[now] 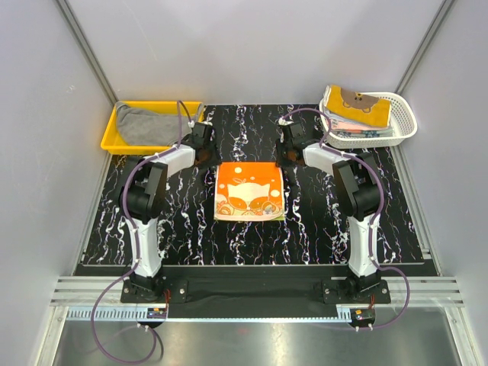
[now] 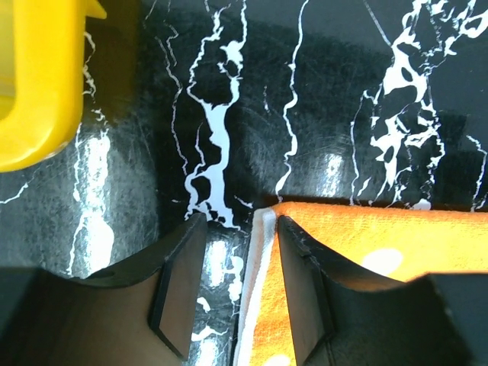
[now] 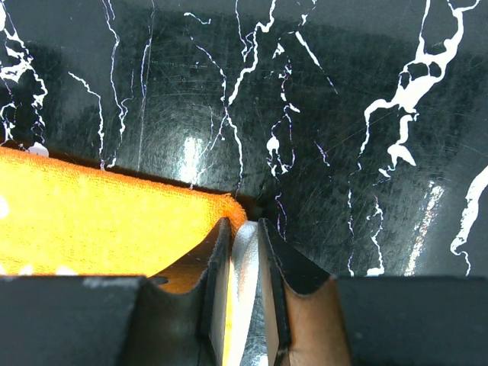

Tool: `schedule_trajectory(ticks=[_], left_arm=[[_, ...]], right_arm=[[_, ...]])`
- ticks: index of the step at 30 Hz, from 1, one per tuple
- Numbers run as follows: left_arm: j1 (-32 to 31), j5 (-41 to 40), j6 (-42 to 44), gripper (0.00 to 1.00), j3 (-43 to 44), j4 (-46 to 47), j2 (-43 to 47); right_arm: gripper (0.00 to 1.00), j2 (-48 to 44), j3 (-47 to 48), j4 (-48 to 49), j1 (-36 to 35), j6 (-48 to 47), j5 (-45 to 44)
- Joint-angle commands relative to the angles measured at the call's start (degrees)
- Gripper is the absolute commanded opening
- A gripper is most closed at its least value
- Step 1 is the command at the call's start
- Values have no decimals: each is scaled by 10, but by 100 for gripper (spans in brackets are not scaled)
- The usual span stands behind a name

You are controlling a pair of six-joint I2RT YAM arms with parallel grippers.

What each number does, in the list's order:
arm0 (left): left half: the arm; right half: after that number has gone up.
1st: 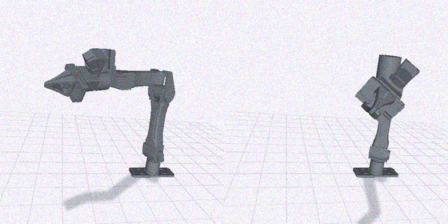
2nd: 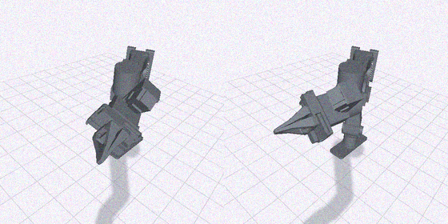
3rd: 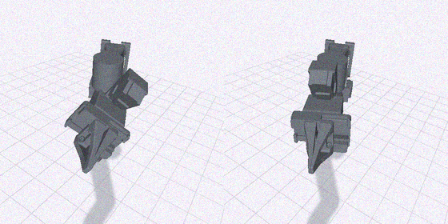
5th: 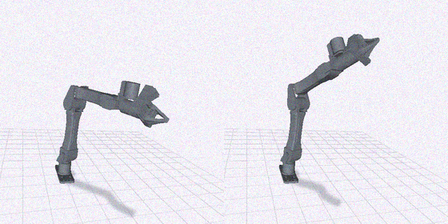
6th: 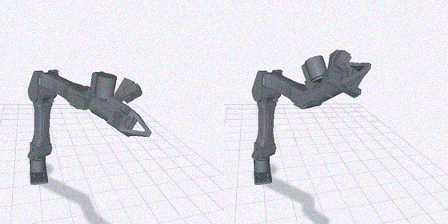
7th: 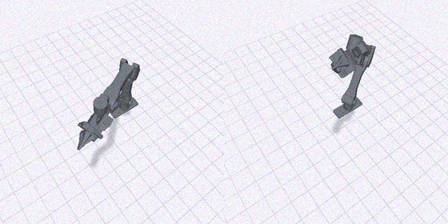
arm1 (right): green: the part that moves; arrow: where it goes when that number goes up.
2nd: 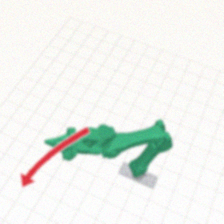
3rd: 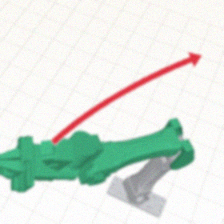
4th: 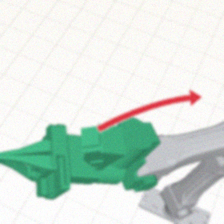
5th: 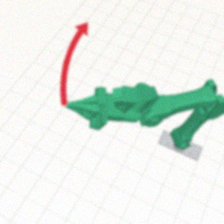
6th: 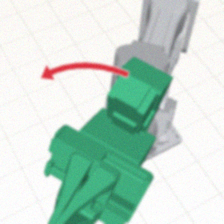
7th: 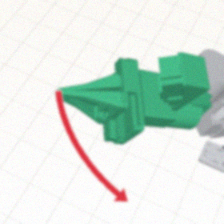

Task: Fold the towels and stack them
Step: Fold the towel

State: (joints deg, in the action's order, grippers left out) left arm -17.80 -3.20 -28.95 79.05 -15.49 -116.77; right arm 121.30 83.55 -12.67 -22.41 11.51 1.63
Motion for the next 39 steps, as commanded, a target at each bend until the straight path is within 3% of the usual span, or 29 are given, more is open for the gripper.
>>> schedule_trajectory(ticks=[1, 13, 39], left_arm=[[3, 9, 6, 47, 22, 19, -13], [3, 27, -12, 45, -8, 60, -15], [0, 42, -23, 10, -15, 75, -34]], right_arm=[[28, -9, -10, -11, 2, -4, 12], [31, -3, 2, -10, 3, 1, -1], [38, -41, -55, 62, 28, 28, 34]])
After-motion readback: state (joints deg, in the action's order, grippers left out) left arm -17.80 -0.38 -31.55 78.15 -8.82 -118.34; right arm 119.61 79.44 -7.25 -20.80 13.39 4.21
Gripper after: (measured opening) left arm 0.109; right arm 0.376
